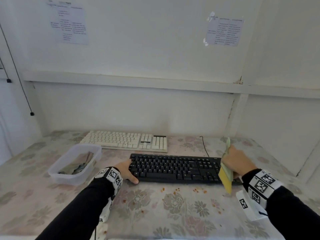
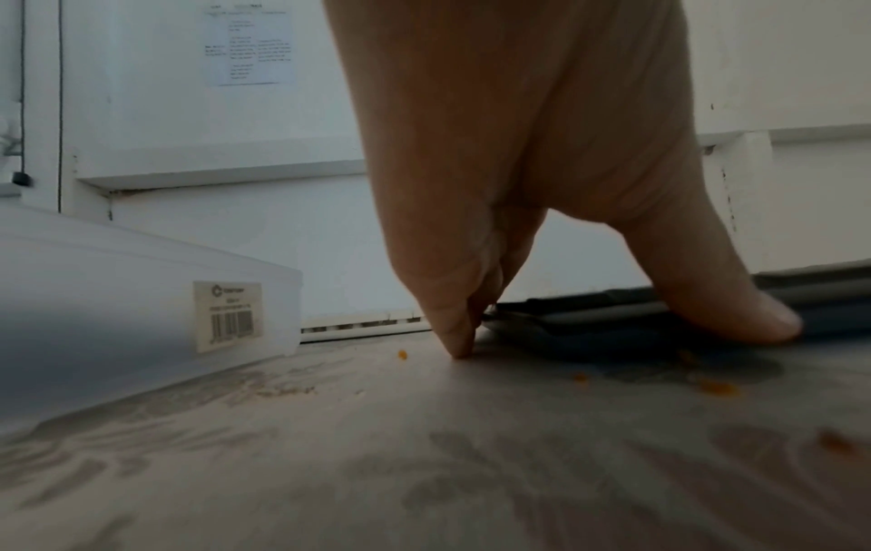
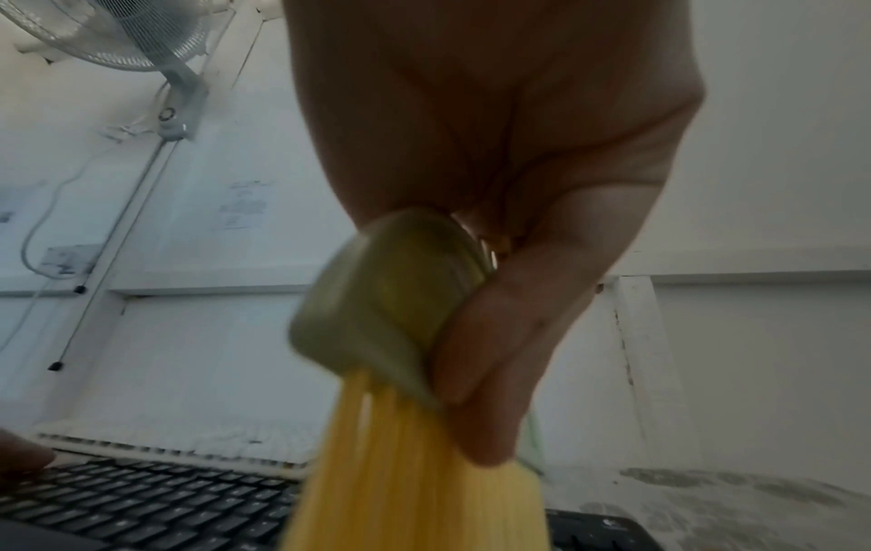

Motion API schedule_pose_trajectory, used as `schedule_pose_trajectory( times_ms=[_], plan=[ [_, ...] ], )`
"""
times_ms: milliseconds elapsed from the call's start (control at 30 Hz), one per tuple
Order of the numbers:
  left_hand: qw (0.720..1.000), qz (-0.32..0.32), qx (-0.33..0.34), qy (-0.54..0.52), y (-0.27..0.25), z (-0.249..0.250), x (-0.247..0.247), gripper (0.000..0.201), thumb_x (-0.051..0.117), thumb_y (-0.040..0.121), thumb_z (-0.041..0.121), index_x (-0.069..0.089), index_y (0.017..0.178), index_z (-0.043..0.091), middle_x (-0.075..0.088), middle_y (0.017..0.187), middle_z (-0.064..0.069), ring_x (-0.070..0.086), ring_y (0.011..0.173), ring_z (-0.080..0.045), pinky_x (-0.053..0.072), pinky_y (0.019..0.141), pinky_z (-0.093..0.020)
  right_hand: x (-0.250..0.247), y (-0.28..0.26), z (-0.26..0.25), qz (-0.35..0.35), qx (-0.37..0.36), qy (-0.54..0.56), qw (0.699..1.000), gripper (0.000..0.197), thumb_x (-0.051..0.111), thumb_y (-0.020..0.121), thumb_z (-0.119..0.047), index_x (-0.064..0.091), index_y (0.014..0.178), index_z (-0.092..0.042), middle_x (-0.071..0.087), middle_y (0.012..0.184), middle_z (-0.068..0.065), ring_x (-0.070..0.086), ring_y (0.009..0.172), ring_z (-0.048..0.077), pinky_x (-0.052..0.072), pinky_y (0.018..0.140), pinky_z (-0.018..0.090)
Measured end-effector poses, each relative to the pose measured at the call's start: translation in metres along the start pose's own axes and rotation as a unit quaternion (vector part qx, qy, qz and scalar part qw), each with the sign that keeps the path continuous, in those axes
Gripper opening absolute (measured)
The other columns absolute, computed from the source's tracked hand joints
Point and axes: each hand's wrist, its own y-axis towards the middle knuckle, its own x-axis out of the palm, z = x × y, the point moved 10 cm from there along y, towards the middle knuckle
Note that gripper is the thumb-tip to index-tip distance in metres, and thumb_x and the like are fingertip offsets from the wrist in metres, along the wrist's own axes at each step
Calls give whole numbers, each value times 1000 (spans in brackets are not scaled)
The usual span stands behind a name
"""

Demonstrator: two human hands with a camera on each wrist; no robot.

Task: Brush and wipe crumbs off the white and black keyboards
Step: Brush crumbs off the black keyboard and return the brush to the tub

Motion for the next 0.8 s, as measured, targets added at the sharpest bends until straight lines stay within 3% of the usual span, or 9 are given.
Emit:
schedule_pose_trajectory(
  times_ms=[100, 133, 233, 400, 533, 633, 700, 767, 800],
  plan=[
    [1000, -21, 2, -14, -8, 2, -3, 105, 84, 64, 39, 27, 148, 12, 35, 150, -5, 37, 135, -24, 31, 112, -37, 3, -6, -38, -8, -35, 37, 999, 36, 38, 96, -15, 36, 127, 2, 48, 80, 5, 48, 65, 16, 35, 48, 22],
    [999, -32, 3, -34, -10, 3, -6, 103, 83, 65, 42, 29, 148, 13, 35, 150, -5, 39, 134, -24, 33, 110, -36, 7, -10, -57, -16, -54, 57, 997, 38, 37, 97, -18, 33, 130, 1, 51, 86, 7, 49, 68, 16, 34, 48, 20],
    [996, -25, 22, -84, -25, 3, -34, 76, 69, 85, 22, 27, 148, 16, 36, 148, -6, 46, 127, -24, 43, 98, -33, 22, -24, -128, -37, -130, 113, 984, 42, 34, 99, -23, 22, 135, -4, 49, 104, 12, 48, 71, 15, 38, 52, 20],
    [985, 121, 55, -113, -57, -34, -127, 67, 68, 85, 17, 36, 143, 15, 44, 142, -7, 45, 127, -22, 38, 96, -28, 53, -62, -266, -44, -253, 204, 945, 36, 40, 96, -13, 27, 128, -6, 51, 86, 3, 50, 66, 12, 37, 50, 17],
    [974, 208, 35, -82, -79, -100, -181, 68, 64, 88, 18, 29, 145, 9, 38, 147, -10, 39, 133, -23, 33, 102, -27, 90, -88, -359, -44, -279, 229, 932, 35, 45, 91, -9, 28, 122, -5, 47, 74, -1, 48, 58, 10, 37, 43, 15],
    [988, 130, -26, -85, -77, -154, -178, 99, 71, 78, 41, 13, 150, 8, 25, 154, -10, 30, 140, -23, 30, 106, -27, 124, -99, -408, -77, -260, 285, 919, 35, 44, 93, -8, 25, 121, -4, 45, 75, 1, 48, 58, 11, 49, 48, 25],
    [992, 71, -41, -91, -75, -177, -169, 134, 72, 50, 61, 1, 151, 9, 15, 157, -10, 23, 143, -24, 26, 113, -35, 145, -105, -433, -91, -253, 290, 918, 36, 44, 92, -8, 24, 121, -4, 46, 77, 4, 48, 57, 13, 47, 48, 28],
    [988, 20, -40, -147, -69, -195, -162, 149, 82, 34, 61, 7, 151, 9, 21, 155, -10, 30, 140, -22, 31, 112, -37, 167, -106, -451, -112, -244, 290, 918, 32, 44, 92, -7, 24, 117, -7, 47, 74, 6, 51, 56, 19, 49, 49, 33],
    [981, -19, -24, -191, -72, -192, -154, 134, 88, 41, 53, 21, 148, 9, 35, 148, -9, 45, 130, -17, 40, 104, -32, 177, -106, -458, -121, -237, 291, 919, 29, 44, 92, -8, 24, 113, -9, 47, 73, 6, 52, 56, 21, 51, 47, 34]
  ],
)
